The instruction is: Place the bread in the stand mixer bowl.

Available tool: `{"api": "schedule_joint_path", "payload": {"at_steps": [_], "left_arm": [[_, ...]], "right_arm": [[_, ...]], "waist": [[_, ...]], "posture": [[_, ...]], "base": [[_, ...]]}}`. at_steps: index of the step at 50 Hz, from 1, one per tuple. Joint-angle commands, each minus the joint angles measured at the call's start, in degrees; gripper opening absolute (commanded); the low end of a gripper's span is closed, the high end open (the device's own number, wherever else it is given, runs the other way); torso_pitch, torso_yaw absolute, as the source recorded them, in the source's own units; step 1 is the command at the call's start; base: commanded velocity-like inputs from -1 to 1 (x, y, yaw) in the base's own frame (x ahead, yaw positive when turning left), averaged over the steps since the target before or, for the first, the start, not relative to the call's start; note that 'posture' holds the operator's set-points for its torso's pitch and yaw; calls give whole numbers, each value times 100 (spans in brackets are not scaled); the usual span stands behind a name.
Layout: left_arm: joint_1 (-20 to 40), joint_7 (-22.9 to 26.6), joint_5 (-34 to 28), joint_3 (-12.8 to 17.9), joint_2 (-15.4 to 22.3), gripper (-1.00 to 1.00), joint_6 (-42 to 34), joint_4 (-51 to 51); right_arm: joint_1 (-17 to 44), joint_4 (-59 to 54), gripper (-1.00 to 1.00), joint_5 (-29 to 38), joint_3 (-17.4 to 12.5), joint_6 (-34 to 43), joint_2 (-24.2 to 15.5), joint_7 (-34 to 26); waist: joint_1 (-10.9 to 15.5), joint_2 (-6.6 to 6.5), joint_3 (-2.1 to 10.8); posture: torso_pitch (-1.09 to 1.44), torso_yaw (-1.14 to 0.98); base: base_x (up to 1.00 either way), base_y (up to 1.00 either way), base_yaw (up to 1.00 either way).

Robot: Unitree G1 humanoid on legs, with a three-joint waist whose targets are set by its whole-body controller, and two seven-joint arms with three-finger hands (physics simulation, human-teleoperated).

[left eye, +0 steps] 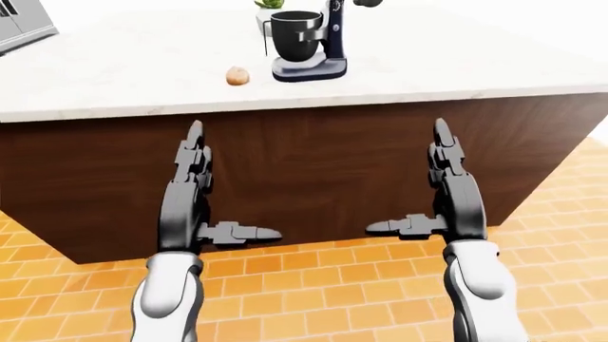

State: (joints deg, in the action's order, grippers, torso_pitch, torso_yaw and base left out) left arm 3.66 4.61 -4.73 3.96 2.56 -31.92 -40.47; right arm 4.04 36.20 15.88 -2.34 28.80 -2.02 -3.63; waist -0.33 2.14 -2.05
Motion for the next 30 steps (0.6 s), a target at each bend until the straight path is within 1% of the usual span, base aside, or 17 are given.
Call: {"api": "schedule_joint_path", "payload": {"at_steps": [1, 6, 9, 10, 11, 12, 15, 18, 20, 21, 22, 23, 24, 25, 26, 28, 30], "left_arm": [[240, -44, -38, 112, 66, 100, 1, -377], [197, -44, -46, 100, 55, 100, 34, -396], [205, -39, -45, 118, 59, 100, 75, -360], [137, -43, -45, 113, 46, 100, 187, -315], [139, -44, -45, 115, 46, 100, 188, -313], [144, -45, -51, 108, 47, 100, 169, -331], [277, -32, -49, 134, 78, 100, -48, -420], [257, -40, -50, 126, 74, 100, -27, -425], [387, -32, -40, 154, 104, 100, -225, -496], [275, -41, -41, 135, 81, 100, -28, -407], [346, -34, -32, 158, 98, 100, -148, -454], [213, -43, -38, 131, 71, 100, 82, -354], [332, -35, -35, 155, 98, 100, -132, -447], [209, -43, -40, 131, 72, 100, 87, -349], [327, -32, -37, 158, 101, 100, -123, -443], [168, -42, -32, 147, 67, 100, 192, -283], [318, -30, -26, 183, 103, 100, -96, -421]], "right_arm": [[150, 275, 100, -6, 81, -184, 2, -2], [133, 310, 100, -7, 74, -171, 4, -13], [130, 302, 100, -5, 77, -172, 4, -18], [132, 302, 100, -2, 83, -169, 4, -19], [134, 301, 100, -2, 83, -168, 5, -18], [135, 300, 100, -3, 81, -173, 6, -17], [138, 303, 100, -1, 86, -169, 7, -18], [132, 321, 100, -2, 84, -161, 10, -19], [136, 332, 100, 2, 88, -148, 9, -21], [139, 337, 100, 7, 91, -140, 9, -21], [141, 332, 100, 6, 90, -142, 9, -21], [142, 327, 100, 6, 87, -146, 7, -21], [146, 318, 100, 6, 85, -150, 6, -20], [149, 316, 100, 7, 84, -150, 5, -20], [151, 316, 100, 7, 80, -149, 4, -21], [149, 321, 100, 3, 74, -151, 2, -23], [149, 327, 100, 4, 73, -147, 2, -23]], "waist": [[32, -3, 89], [18, -330, 3], [5, -763, 82], [67, -526, 75], [31, -616, 67], [68, -594, 62], [75, -455, 102], [94, -262, 54], [111, -40, 82], [110, 155, 148], [99, 105, 144], [43, 40, 94], [71, 77, 67], [32, 45, 68], [34, -7, 73], [40, -116, 50], [30, -229, -7]], "posture": [[0, 0], [0, 0], [0, 0], [0, 0], [0, 0], [0, 0], [0, 0], [0, 0], [0, 0], [0, 0], [0, 0], [0, 0], [0, 0], [0, 0], [0, 0], [0, 0], [0, 0]], "base": [[13, 0, 0], [12, 0, 0], [12, 0, 0], [12, 0, 0], [12, 0, 0], [12, 0, 0], [12, 0, 0], [12, 0, 0], [12, 0, 0], [12, 0, 0], [13, 0, 0], [13, 0, 0], [13, 0, 0], [15, 0, 0], [15, 0, 0], [15, 0, 0], [16, 0, 0]]}}
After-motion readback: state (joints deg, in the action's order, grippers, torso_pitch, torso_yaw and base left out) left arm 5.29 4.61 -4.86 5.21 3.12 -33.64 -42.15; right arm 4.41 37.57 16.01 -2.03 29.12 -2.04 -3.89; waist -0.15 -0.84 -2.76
